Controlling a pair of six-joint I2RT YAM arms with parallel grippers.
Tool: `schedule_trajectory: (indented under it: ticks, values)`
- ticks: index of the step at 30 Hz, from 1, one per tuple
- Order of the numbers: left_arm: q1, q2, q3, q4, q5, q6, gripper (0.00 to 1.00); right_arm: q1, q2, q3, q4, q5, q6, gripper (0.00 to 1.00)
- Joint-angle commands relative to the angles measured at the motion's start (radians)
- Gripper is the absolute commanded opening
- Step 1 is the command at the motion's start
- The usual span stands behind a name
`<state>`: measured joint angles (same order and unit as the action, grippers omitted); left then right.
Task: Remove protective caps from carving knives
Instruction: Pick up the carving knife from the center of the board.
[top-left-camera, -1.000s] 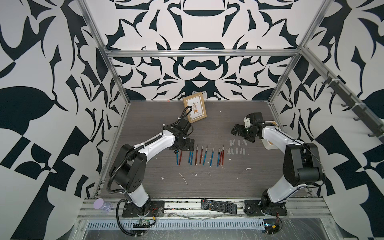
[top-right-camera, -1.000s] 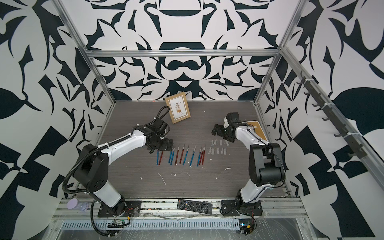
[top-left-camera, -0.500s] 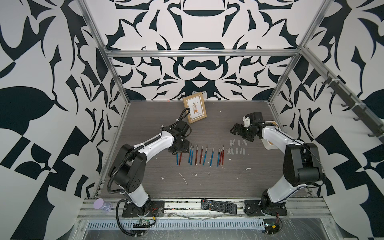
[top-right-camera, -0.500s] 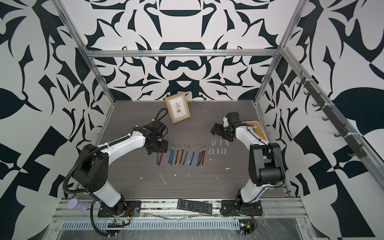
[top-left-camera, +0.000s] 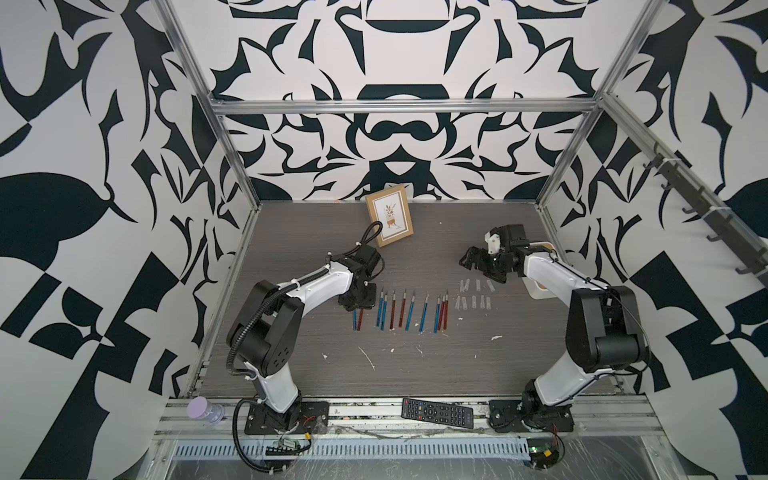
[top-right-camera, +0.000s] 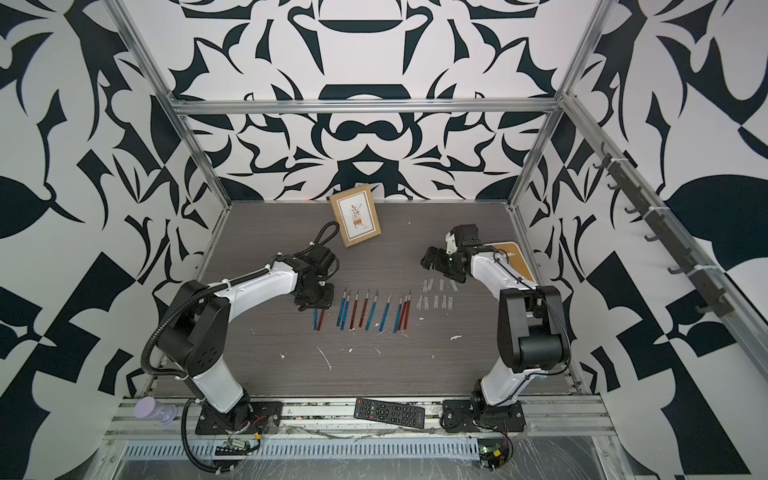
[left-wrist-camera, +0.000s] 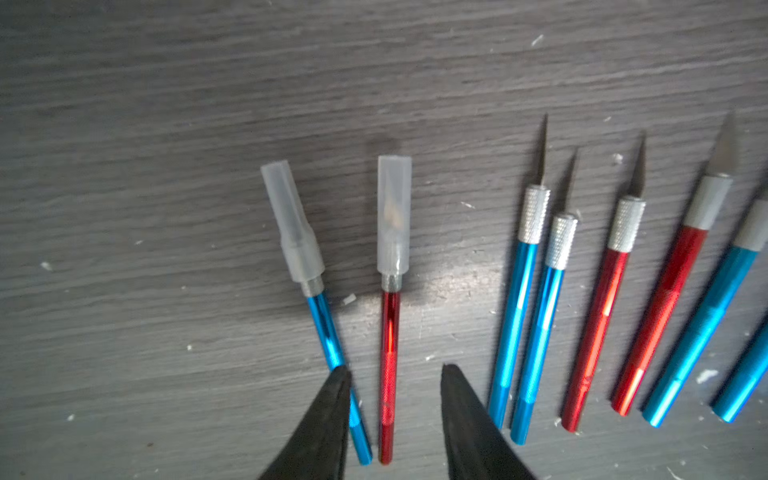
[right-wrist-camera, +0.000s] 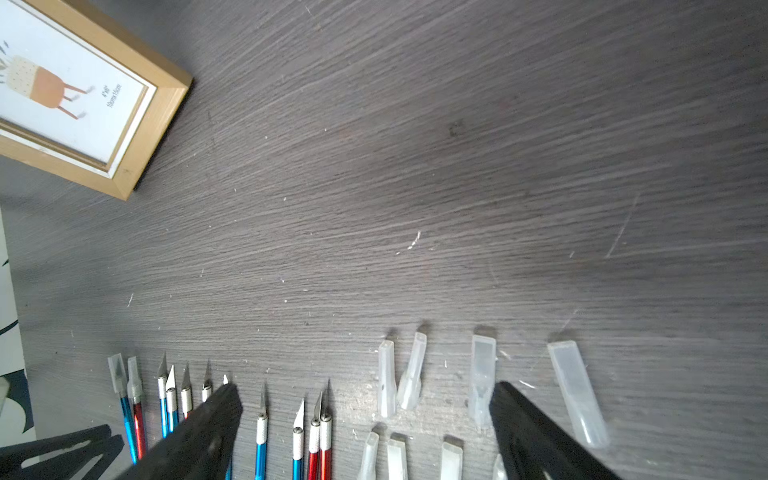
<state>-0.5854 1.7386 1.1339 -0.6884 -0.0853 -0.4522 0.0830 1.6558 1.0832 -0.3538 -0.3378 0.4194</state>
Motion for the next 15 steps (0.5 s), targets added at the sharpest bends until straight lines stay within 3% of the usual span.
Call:
schedule_trajectory:
  ticks: [1,15]
  values:
    - [-0.01,0.024,-0.02,-0.026,0.009,-0.009,0.37,0.005,-0.023,-0.006,0.017,-0.012,0.001,0.97]
    - [-0.04,0.032,-0.072,-0.021,0.013,-0.045,0.3,0.005,-0.022,-0.005,0.021,-0.013,0.002,0.96]
